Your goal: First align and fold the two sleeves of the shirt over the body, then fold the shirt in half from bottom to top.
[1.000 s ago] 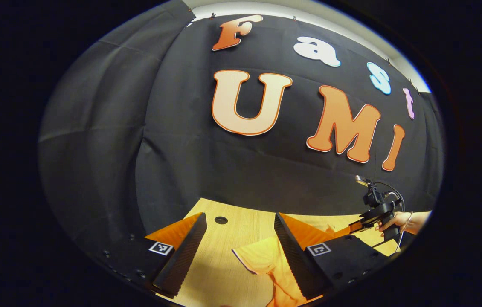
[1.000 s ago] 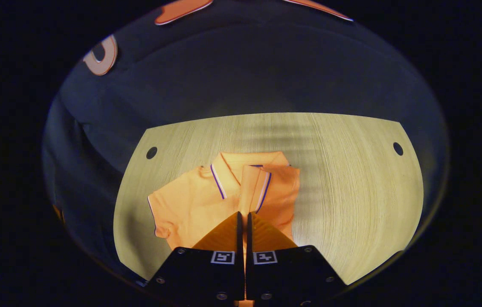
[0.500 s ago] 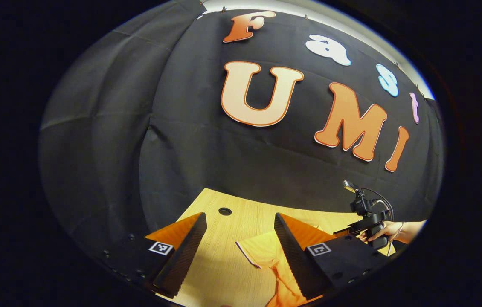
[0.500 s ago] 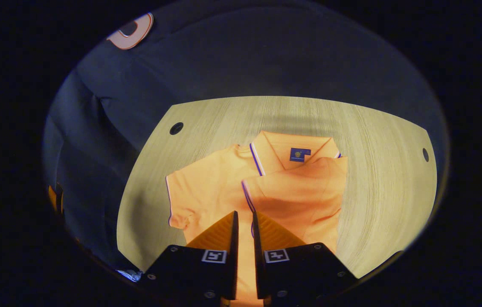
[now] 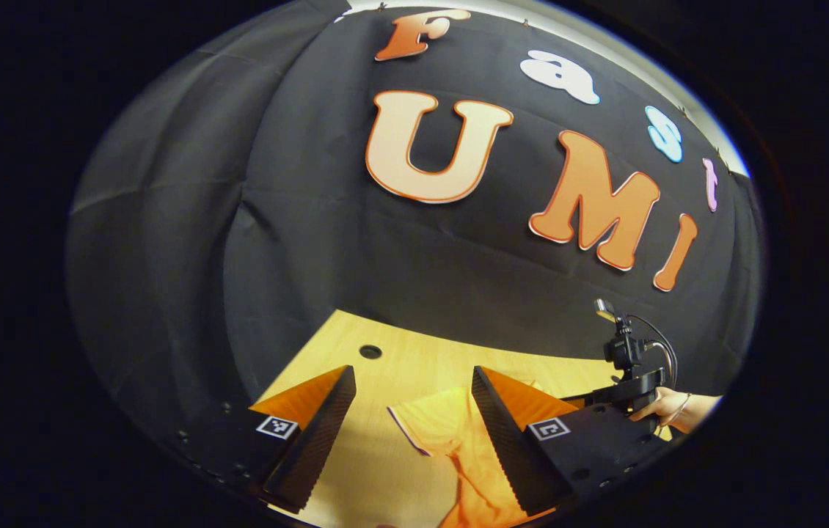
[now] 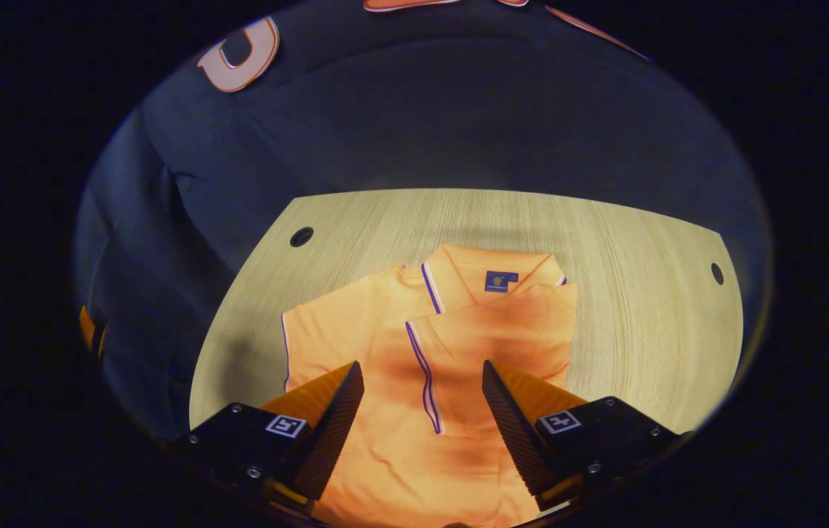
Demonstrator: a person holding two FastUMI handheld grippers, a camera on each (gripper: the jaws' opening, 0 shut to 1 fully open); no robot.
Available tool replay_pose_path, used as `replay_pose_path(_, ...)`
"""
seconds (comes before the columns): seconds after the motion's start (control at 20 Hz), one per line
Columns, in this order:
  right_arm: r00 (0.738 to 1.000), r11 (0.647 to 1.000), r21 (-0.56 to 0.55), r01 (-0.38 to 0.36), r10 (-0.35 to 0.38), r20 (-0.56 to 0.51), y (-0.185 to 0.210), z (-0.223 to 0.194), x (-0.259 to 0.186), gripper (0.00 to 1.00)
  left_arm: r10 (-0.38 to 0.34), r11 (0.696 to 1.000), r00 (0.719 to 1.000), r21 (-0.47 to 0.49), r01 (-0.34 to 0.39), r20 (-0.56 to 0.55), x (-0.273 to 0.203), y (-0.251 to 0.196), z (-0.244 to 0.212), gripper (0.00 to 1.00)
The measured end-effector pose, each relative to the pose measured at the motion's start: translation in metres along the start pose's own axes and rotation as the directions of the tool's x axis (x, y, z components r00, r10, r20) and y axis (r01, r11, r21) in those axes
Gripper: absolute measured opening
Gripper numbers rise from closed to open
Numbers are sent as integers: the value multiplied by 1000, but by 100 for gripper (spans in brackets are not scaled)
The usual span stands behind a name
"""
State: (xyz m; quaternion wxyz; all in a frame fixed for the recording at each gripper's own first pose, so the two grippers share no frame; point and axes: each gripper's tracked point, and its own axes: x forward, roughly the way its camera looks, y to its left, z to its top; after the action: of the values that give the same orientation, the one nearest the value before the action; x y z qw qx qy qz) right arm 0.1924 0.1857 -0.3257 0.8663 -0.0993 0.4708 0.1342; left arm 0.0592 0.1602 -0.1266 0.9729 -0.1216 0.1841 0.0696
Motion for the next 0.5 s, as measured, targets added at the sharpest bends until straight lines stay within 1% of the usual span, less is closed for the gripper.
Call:
replay_pose_path(0.1,998,999,-6,33,-33,61,-12,11,-17,99,-11,1000,1000,-3,11,-14,10,-11,-1,98)
replay_pose_path(0.25,985,997,4,83,-82,150,-33,28,-44,99,-27,999,998,16,28,-51,26,-20,-5,98)
replay_pose_path(0.4,964,993,30,113,-117,240,-54,43,-75,99,-28,999,994,31,32,-110,45,-28,-17,98)
replay_pose_path(0.5,949,991,42,125,-132,286,-66,51,-94,99,-24,1000,987,10,26,-158,57,-34,-31,98)
